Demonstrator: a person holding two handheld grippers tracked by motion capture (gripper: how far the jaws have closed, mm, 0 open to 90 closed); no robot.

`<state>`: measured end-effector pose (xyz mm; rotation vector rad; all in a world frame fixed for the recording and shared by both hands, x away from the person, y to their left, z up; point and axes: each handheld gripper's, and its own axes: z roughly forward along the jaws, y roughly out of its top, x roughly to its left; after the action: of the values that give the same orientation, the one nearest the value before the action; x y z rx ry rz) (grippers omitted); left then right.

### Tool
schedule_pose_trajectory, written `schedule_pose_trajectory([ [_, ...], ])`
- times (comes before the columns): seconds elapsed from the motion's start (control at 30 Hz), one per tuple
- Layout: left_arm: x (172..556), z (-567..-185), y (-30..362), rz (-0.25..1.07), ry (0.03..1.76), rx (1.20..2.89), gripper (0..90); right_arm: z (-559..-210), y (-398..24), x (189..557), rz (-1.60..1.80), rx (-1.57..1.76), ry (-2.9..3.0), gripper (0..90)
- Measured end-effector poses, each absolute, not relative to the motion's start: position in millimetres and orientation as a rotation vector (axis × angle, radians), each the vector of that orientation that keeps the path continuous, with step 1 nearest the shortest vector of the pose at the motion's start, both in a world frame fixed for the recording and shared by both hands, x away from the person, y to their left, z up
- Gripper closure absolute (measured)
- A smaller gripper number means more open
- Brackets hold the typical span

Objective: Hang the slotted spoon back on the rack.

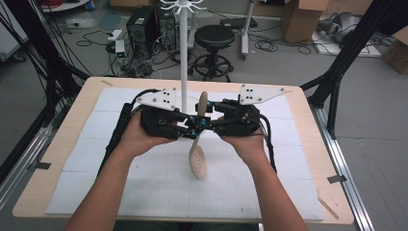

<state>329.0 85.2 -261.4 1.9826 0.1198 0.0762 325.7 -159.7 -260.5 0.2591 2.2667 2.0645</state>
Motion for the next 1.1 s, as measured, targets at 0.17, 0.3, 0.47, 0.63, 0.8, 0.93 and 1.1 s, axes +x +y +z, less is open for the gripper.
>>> schedule_pose_trajectory([
  [0.17, 329, -262, 87, 0.075, 0.123, 1.972, 74.2, -260, -159, 324, 2.067, 0.244, 2.267, 67.4],
  [0.3, 331, -265, 88, 0.056, 0.129, 1.965, 73.7, -260, -158, 325, 2.056, 0.258, 2.282, 67.8],
  [0.47, 331, -267, 90, 0.084, 0.173, 1.974, 60.6, -259, -158, 325, 2.016, 0.270, 2.287, 67.9],
  [0.63, 331, -267, 99, 0.146, 0.243, 1.975, 46.1, -254, -163, 326, 2.003, 0.283, 2.282, 67.9],
  [0.8, 329, -269, 113, 0.220, 0.333, 1.971, 32.8, -251, -169, 328, 1.981, 0.297, 2.274, 67.8],
  [0.93, 329, -270, 130, 0.241, 0.378, 1.955, 24.9, -249, -174, 332, 1.961, 0.324, 2.277, 67.8],
  [1.1, 327, -279, 153, 0.266, 0.423, 1.900, 19.8, -247, -177, 335, 1.952, 0.338, 2.267, 67.8],
])
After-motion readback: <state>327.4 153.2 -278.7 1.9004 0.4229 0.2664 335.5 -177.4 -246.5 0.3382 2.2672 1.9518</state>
